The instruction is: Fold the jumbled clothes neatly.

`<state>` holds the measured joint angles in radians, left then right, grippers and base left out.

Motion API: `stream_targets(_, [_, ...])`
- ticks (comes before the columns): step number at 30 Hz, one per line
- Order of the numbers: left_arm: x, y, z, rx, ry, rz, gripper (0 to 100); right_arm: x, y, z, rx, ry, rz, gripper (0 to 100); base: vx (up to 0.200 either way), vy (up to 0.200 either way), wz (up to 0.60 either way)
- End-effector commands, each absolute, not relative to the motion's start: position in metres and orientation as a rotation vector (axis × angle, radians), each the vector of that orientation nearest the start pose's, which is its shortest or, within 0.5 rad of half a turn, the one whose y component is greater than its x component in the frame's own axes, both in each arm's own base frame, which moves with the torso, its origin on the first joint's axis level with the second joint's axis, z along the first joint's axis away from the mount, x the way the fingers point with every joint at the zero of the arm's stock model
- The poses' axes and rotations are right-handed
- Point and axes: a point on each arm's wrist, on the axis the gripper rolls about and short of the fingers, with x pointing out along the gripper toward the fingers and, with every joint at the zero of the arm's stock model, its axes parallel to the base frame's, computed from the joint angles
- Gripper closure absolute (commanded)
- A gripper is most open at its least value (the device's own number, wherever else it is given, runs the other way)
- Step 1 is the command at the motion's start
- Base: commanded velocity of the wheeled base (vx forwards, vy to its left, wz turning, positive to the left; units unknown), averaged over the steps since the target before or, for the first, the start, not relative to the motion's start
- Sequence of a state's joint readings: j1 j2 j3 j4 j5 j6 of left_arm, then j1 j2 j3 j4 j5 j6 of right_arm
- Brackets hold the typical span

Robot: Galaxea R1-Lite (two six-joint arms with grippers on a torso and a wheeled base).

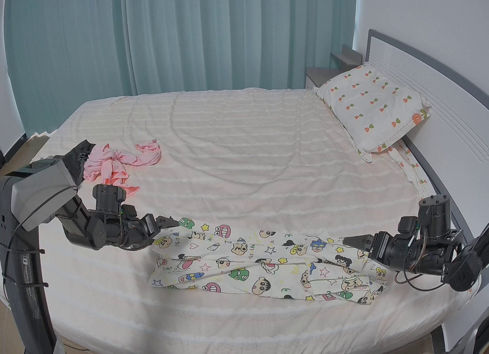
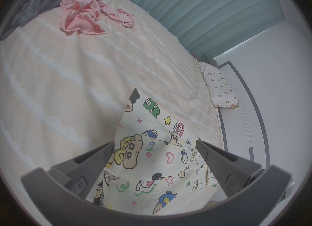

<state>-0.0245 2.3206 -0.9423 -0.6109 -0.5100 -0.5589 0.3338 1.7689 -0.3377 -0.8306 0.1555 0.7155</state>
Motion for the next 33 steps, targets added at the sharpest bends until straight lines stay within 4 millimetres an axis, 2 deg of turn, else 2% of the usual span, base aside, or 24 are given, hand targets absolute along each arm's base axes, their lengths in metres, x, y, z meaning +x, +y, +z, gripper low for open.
stream_targets(1, [0.382, -0.024, -0.006, -0.702, 0.894, -0.291, 0, 0.229, 0.083, 0.072, 0.628, 0.751, 0.235, 0, 0.000, 0.000, 0.00])
stream_targets(2, [0.382, -0.024, -0.007, -0.701, 0.900, -0.289, 100, 0.229, 0.083, 0.072, 0.628, 0.750, 0.234, 0, 0.000, 0.000, 0.00])
stream_targets(12, [0.385, -0.018, -0.005, -0.692, 0.884, -0.271, 100, 0.234, 0.080, 0.073, 0.632, 0.739, 0.220, 0, 0.000, 0.000, 0.00])
stream_targets(16, [0.388, -0.021, 0.001, -0.686, 0.859, -0.280, 100, 0.235, 0.080, 0.073, 0.635, 0.738, 0.220, 0, 0.000, 0.000, 0.00])
stream_targets(18, [0.395, -0.022, 0.011, -0.673, 0.816, -0.272, 100, 0.235, 0.080, 0.072, 0.633, 0.743, 0.223, 0, 0.000, 0.000, 0.00])
stream_targets(23, [0.409, -0.034, 0.025, -0.690, 0.750, -0.229, 100, 0.233, 0.081, 0.072, 0.631, 0.745, 0.229, 0, 0.000, 0.000, 0.00])
stream_targets(29, [0.420, -0.049, 0.039, -0.685, 0.695, -0.257, 100, 0.233, 0.081, 0.074, 0.630, 0.739, 0.232, 0, 0.000, 0.000, 0.00])
stream_targets(33, [0.425, -0.052, 0.044, -0.677, 0.661, -0.260, 100, 0.234, 0.081, 0.075, 0.632, 0.735, 0.233, 0, 0.000, 0.000, 0.00])
